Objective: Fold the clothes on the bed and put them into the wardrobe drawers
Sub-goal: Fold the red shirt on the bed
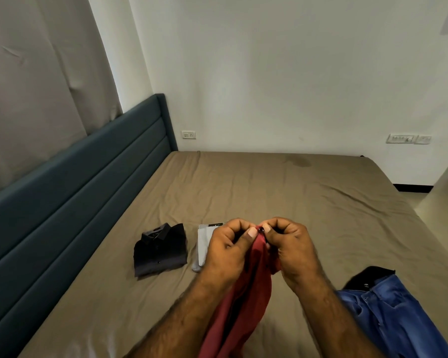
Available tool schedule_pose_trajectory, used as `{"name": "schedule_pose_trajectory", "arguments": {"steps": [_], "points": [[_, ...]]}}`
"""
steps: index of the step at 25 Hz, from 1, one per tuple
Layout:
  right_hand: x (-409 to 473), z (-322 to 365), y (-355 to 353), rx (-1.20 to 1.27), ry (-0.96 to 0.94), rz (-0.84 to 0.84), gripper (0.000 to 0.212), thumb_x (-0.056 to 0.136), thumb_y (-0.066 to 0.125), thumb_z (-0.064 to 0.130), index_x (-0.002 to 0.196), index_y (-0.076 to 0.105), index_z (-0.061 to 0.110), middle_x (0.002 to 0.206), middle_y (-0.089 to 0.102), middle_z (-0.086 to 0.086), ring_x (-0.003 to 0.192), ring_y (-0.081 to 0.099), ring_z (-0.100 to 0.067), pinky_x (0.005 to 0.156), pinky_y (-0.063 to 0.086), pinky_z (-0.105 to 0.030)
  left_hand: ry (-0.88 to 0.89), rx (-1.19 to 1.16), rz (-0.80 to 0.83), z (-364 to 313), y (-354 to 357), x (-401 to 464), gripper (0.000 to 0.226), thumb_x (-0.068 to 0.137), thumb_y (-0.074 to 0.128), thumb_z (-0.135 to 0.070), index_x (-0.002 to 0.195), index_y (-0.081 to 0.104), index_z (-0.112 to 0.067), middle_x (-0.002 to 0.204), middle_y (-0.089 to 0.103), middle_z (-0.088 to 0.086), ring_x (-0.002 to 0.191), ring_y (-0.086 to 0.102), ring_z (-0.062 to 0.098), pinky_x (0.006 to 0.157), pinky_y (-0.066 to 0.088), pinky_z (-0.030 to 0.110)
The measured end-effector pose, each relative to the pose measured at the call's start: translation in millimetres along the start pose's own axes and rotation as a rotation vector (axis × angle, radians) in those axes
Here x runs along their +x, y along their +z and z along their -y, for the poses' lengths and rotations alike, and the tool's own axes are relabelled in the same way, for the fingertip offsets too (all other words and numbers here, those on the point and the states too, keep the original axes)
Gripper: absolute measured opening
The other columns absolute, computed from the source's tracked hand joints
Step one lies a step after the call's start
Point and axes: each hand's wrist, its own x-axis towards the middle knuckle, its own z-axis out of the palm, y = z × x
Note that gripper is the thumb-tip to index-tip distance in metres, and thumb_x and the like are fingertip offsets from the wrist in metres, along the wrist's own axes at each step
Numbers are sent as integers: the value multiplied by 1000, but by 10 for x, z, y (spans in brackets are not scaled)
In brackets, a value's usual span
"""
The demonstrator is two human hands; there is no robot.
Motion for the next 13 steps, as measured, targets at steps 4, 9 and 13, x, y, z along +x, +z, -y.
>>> {"name": "schedule_pose_trajectory", "arguments": {"steps": [4,9,13], "points": [[-136,8,-1,-311,-392,-236,22,87,81,8,97,67,22,79,68,1,68,66,-12,61,53,-18,-144,7,-156,-57,-27,215,19,102,66,-10,85,72,-4,78,73,21,70,67,28,66,58,36],[-183,-250,179,-573,-403,-122,9,89,80,24,90,75,30,79,69,16,73,68,-5,63,58,-20,-14,211,-287,-303,-71,424,24,101,67,-18,84,68,-2,75,73,21,66,72,28,64,66,45],[21,-252,43,-261,-242,18,6,99,72,23,96,77,23,89,76,-1,83,73,-20,78,63,-39,31,243,-226,-331,-109,460,19,104,64,-22,92,70,-9,79,77,9,73,77,25,67,65,38]]}}
